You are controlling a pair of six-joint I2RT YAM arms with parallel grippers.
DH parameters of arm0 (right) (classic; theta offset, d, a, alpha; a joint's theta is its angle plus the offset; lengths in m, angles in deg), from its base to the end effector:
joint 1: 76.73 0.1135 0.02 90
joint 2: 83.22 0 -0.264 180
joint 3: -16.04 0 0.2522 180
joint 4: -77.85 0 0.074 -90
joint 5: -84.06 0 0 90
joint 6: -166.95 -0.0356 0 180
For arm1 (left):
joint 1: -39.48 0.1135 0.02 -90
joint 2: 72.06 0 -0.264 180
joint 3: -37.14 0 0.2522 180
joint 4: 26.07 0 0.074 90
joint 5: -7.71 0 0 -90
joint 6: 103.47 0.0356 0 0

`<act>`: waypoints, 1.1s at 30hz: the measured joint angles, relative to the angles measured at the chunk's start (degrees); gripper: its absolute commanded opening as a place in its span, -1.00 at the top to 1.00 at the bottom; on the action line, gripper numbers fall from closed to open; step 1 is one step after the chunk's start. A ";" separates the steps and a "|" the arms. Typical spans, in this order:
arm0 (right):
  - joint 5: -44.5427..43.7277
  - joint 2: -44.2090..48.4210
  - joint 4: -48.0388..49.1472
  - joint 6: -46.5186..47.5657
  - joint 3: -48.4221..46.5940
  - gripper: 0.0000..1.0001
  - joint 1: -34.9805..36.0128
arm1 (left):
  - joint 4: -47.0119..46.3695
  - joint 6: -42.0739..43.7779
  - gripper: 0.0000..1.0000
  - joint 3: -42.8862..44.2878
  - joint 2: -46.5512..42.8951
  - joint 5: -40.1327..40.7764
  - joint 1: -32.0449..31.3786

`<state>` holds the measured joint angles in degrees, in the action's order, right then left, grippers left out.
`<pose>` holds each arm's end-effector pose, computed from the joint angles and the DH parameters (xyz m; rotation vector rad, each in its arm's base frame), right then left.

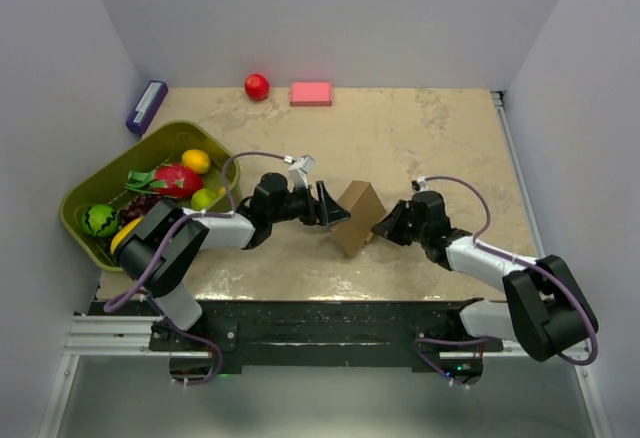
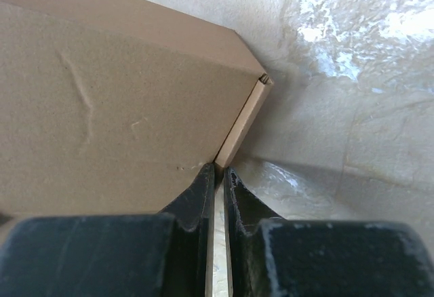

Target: Fold the paper box

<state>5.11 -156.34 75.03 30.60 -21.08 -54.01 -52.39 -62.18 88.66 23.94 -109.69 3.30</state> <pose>0.2116 0.0960 0.1496 0.3789 2.3493 0.8348 0.2550 -0.2068 0.1664 0.1393 2.1257 -1.4030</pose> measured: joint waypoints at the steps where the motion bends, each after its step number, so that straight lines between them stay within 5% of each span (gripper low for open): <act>1: -0.20 0.50 -0.72 0.13 -0.04 1.00 0.00 | 0.68 0.63 -0.59 0.37 0.00 -0.11 0.00; 22: -1.25 -0.11 -8.96 4.02 -4.94 1.00 0.04 | 6.40 12.46 -0.74 9.40 3.76 -4.70 0.07; 33: -1.49 -1.51 -10.91 4.72 -6.71 0.63 0.02 | 12.24 13.64 -0.10 13.07 4.55 -4.13 -0.85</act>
<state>3.62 -157.85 64.13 35.32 -27.79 -53.99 -40.15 -48.54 101.73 28.49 -113.82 2.45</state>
